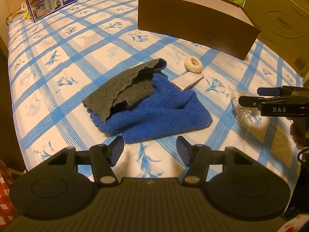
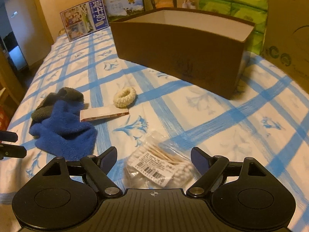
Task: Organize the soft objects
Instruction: 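Move the left tool to the blue towel while the right tool approaches the cotton swab bag, then grasp the blue towel and grey cloth with the left tool while the right tool grasps the swab bag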
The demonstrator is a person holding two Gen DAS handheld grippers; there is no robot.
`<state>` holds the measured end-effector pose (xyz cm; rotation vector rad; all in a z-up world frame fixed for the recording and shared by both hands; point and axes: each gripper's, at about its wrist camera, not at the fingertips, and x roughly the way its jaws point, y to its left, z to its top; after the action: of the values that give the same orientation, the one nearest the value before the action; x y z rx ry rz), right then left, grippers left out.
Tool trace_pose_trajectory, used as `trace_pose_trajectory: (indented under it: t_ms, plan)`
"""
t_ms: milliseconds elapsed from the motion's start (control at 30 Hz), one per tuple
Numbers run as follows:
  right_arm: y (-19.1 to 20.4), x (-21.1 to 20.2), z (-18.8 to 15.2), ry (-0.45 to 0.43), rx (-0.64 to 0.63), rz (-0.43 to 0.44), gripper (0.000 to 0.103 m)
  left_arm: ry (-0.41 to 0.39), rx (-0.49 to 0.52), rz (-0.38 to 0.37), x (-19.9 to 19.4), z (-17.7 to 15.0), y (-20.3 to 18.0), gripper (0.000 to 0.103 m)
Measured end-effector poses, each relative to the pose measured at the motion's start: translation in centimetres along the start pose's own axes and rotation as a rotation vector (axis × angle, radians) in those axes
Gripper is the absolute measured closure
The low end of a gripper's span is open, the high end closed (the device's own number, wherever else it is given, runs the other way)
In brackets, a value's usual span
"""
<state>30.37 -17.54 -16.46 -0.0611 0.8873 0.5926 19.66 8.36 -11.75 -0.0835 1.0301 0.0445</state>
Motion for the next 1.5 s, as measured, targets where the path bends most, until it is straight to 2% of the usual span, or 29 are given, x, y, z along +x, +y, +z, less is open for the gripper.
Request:
trace_pose_trajectory:
  t_ms: [200,400,700,900,1067,1100,1133,1200,1300,1433,1467,1500]
  plan:
    - [0.5,0.3,-0.8,0.017,-0.028,0.042,0.02,0.006,-0.002,0.007,0.5,-0.2,0.3,0.045]
    - [3.2,-0.7,-2.4,0.05,-0.087,0.082,0.02,-0.008,0.024,0.023,0.4,-0.8,0.7,0.045]
    - [5.2,-0.9,-3.2,0.018,-0.061,-0.017,0.02,-0.107,0.177,0.094,0.0,-0.6,0.8,0.041]
    - [4.7,-0.5,-2.1,-0.009,-0.028,-0.029,0.02,-0.15,0.234,0.055,0.3,0.3,0.2,0.04]
    - [5.0,0.4,-2.2,0.009,-0.06,-0.046,0.02,-0.183,0.296,0.076,1.4,1.1,-0.5,0.038]
    - [5.0,0.5,-2.2,0.014,-0.068,-0.052,0.023,-0.182,0.308,0.077,1.7,1.3,-0.5,0.037]
    - [5.0,0.6,-2.4,0.022,-0.075,-0.062,0.032,-0.182,0.319,0.078,2.0,1.5,-0.3,0.037]
    - [4.7,0.9,-2.6,0.034,-0.065,-0.082,0.042,-0.184,0.352,0.089,2.8,1.9,-0.3,0.035]
    - [4.0,0.9,-2.6,0.028,-0.029,-0.081,0.043,-0.18,0.392,0.108,4.1,2.3,-0.3,0.033]
    - [3.6,0.6,-2.7,0.028,-0.031,-0.097,0.048,-0.158,0.394,0.098,6.2,2.9,0.1,0.032]
    - [3.5,0.5,-2.7,0.028,-0.028,-0.1,0.048,-0.151,0.389,0.093,6.6,2.9,0.3,0.034]
    - [3.4,0.4,-2.8,0.028,-0.021,-0.103,0.048,-0.142,0.375,0.079,6.9,2.9,0.4,0.044]
